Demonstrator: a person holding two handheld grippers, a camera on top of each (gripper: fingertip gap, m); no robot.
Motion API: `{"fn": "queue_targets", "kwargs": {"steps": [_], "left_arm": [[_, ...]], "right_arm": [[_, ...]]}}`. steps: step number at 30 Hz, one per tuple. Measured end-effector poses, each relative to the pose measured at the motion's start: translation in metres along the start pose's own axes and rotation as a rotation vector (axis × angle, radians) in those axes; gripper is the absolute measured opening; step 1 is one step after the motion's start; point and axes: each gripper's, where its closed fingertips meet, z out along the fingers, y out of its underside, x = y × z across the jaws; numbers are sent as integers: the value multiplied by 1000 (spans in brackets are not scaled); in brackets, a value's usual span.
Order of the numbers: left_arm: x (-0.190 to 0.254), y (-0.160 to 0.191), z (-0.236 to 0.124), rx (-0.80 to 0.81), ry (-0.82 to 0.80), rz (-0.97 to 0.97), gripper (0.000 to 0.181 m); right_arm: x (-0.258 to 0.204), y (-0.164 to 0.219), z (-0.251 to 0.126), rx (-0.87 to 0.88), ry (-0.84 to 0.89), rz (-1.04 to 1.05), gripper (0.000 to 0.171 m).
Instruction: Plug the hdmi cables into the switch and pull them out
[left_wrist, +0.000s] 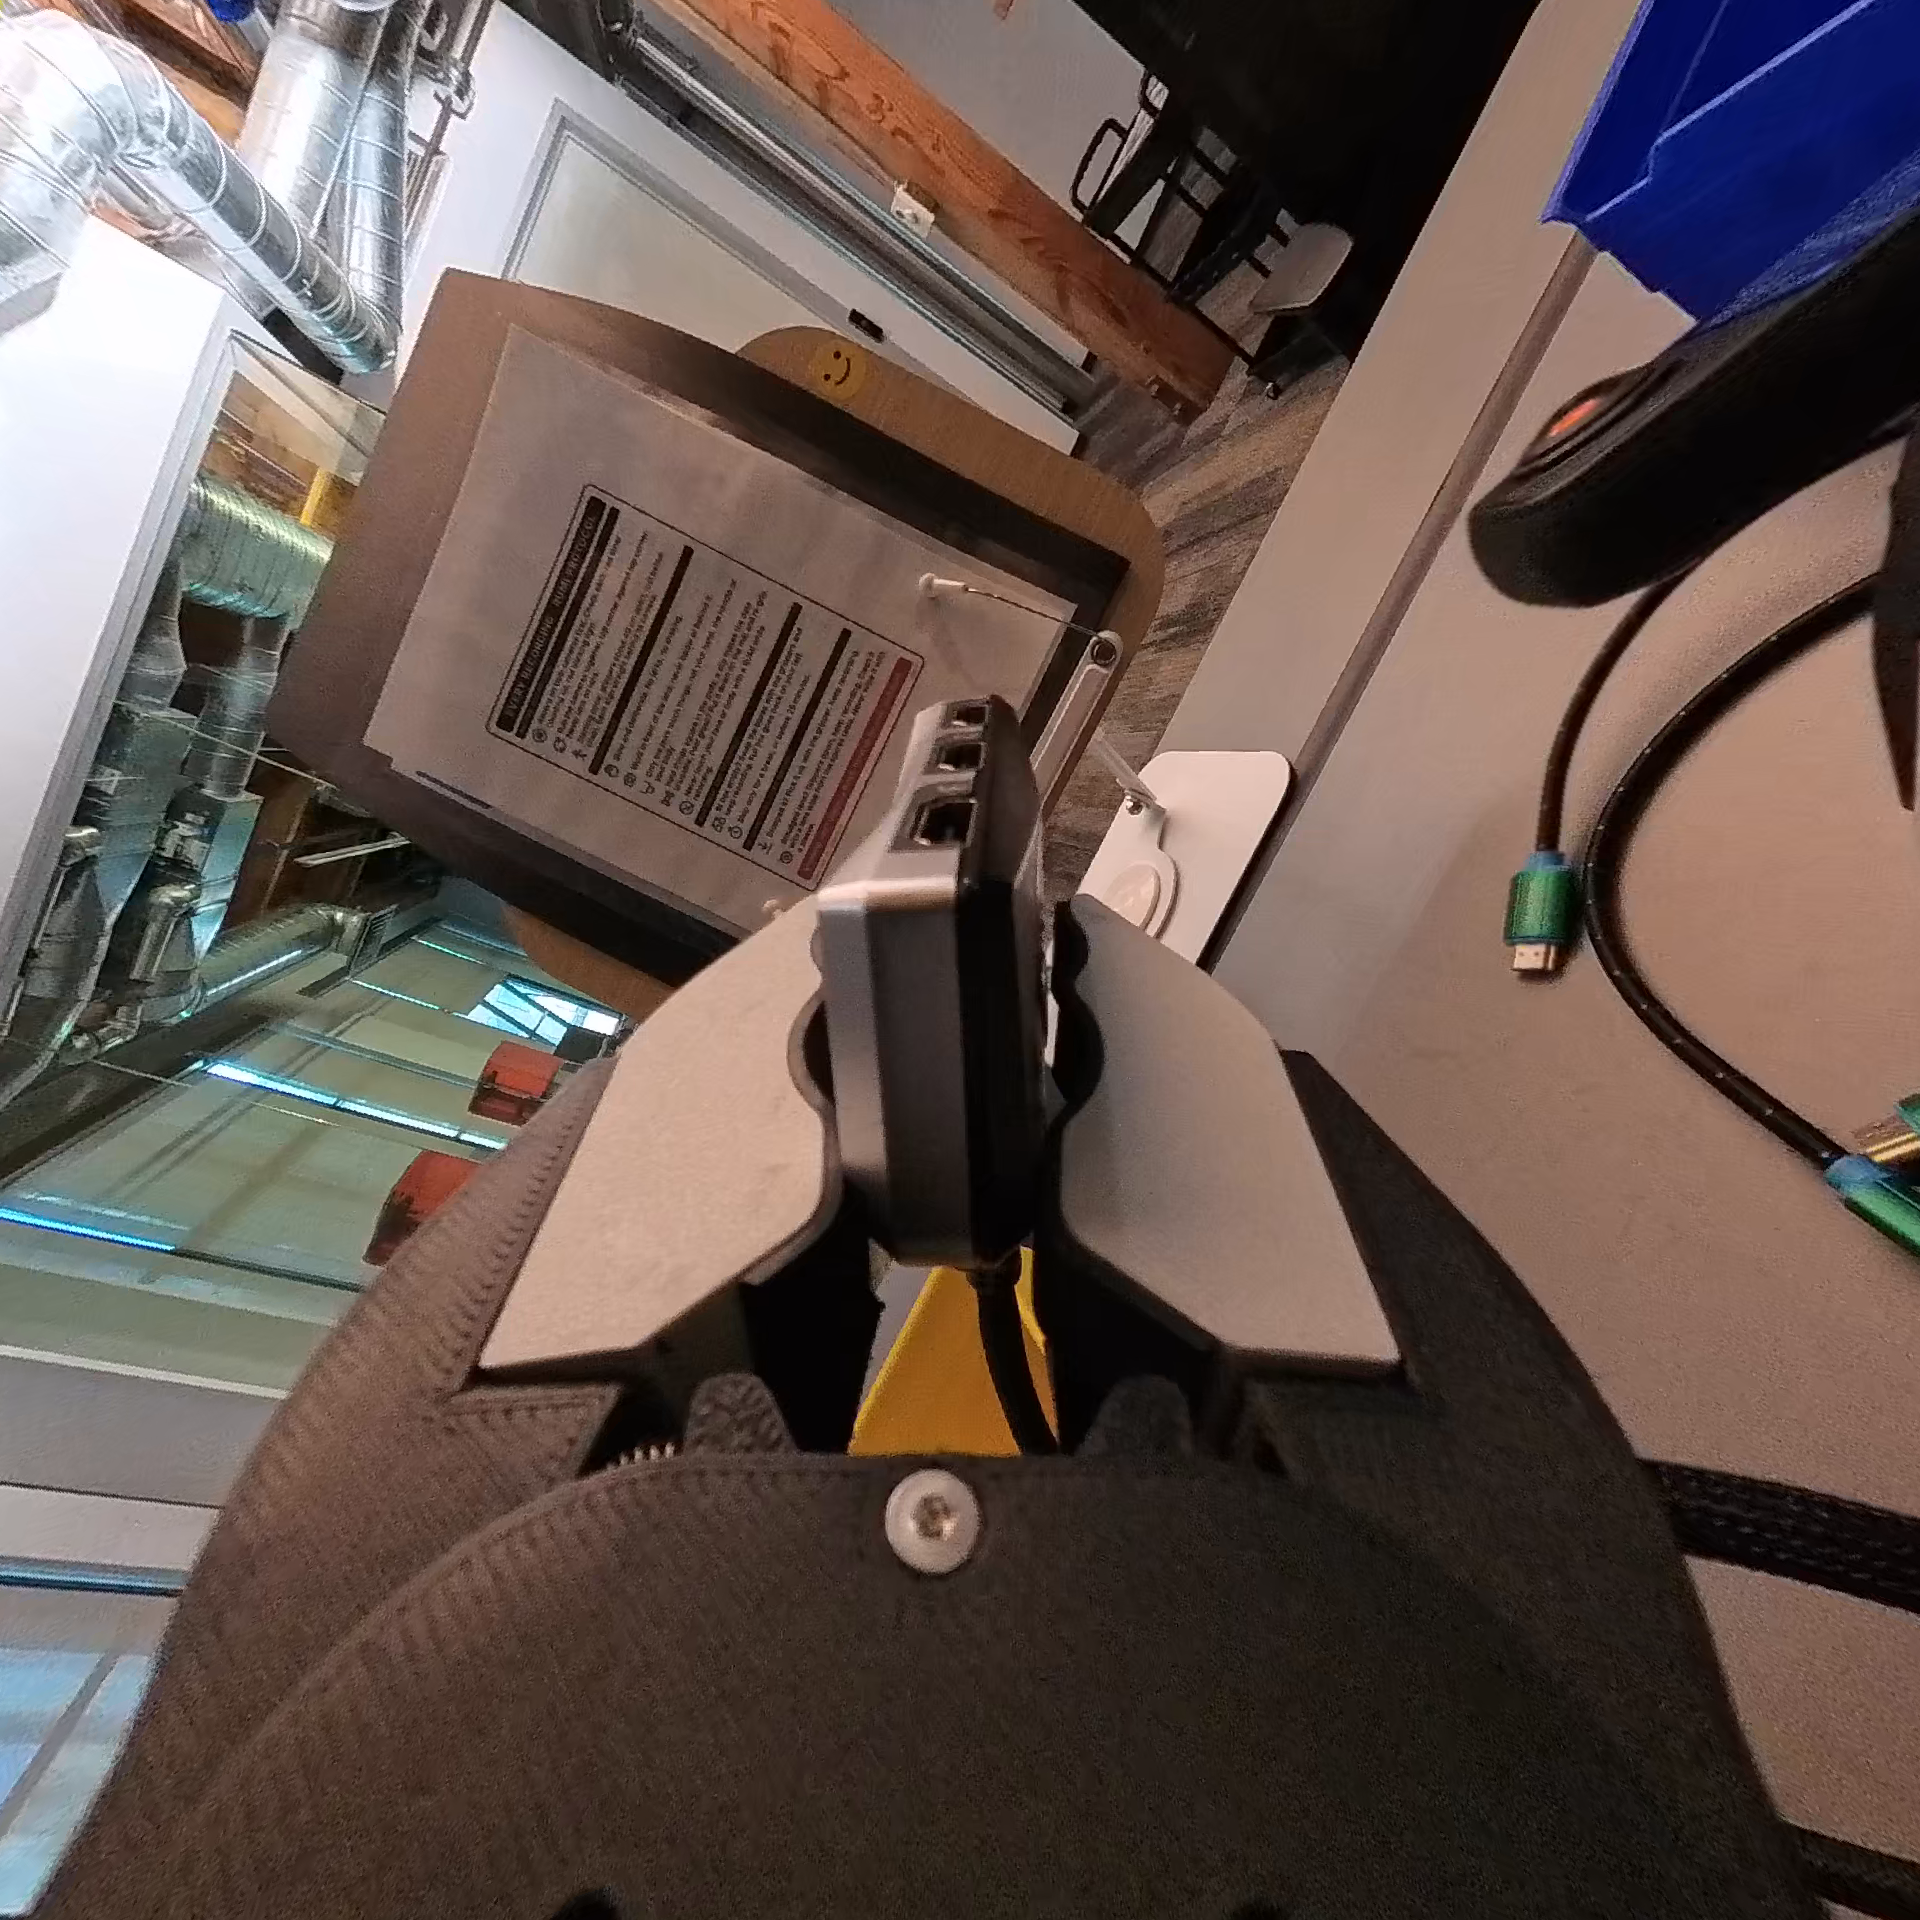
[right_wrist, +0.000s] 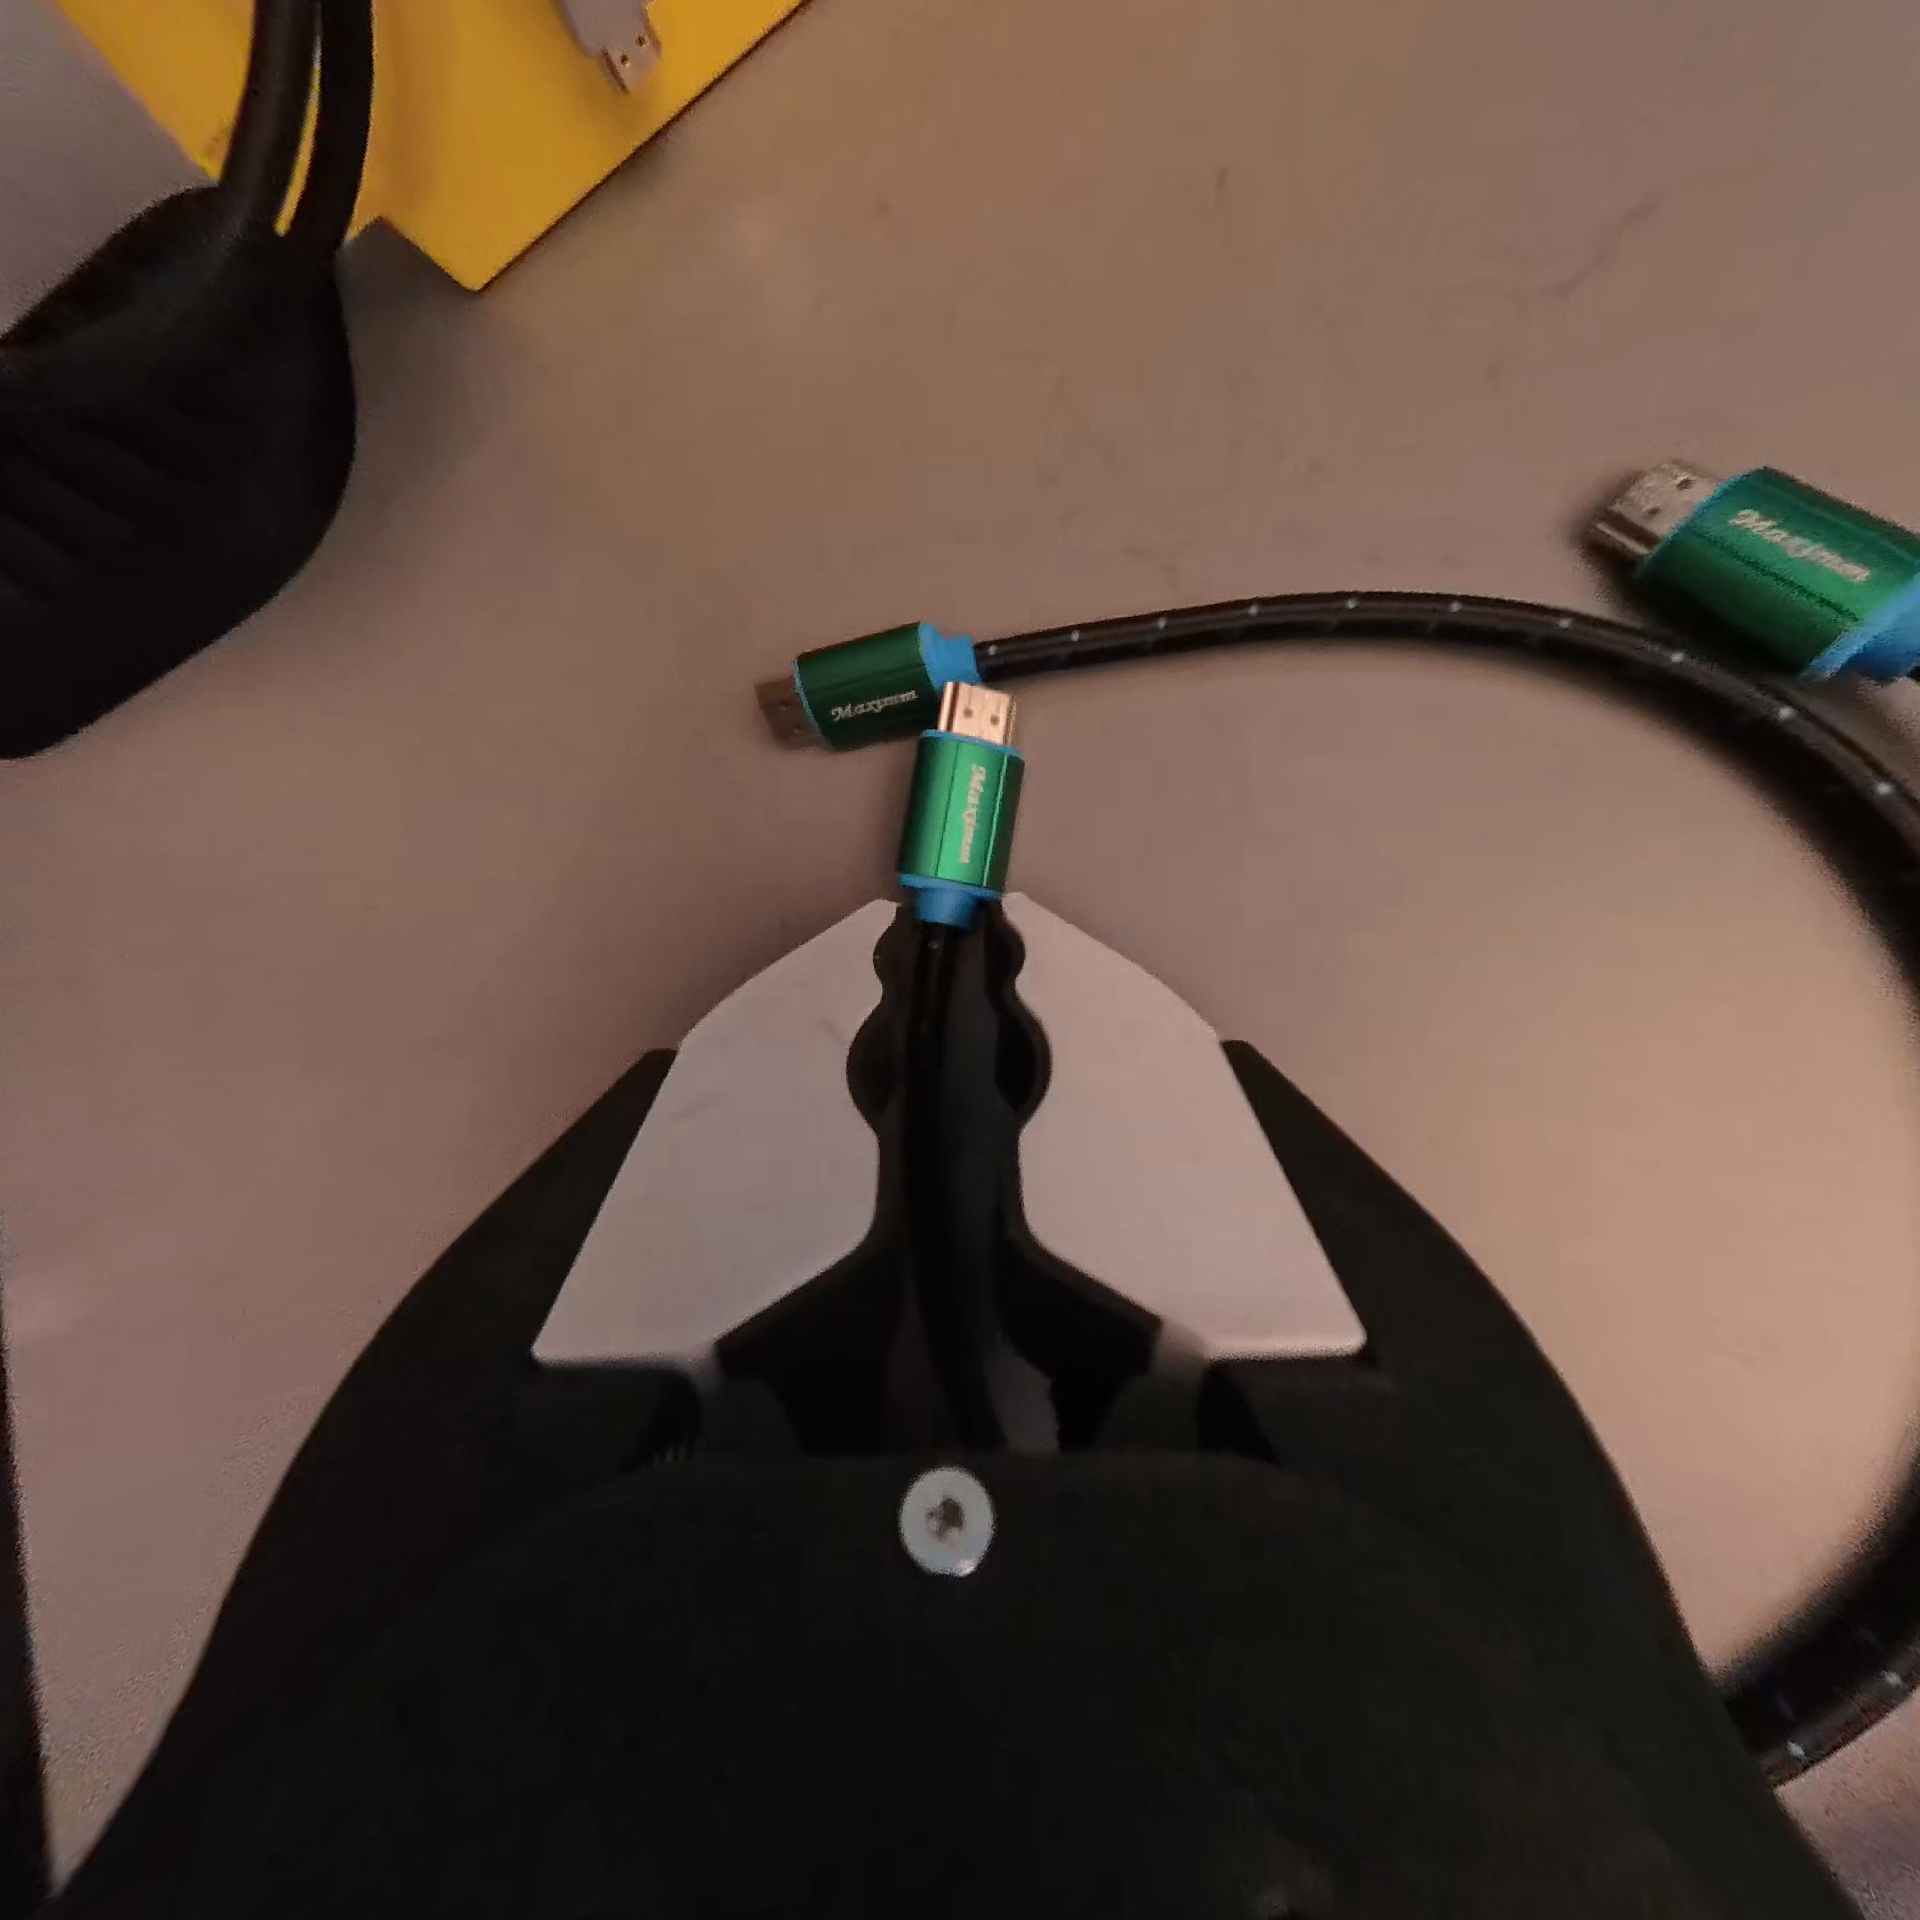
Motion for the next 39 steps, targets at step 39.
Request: {"fn": "queue_targets", "kwargs": {"steps": [39], "left_arm": [[54,-6,17,16,-9,375,35]], "right_arm": [[-48,-78,-148,-55,648,-592,8]]}}
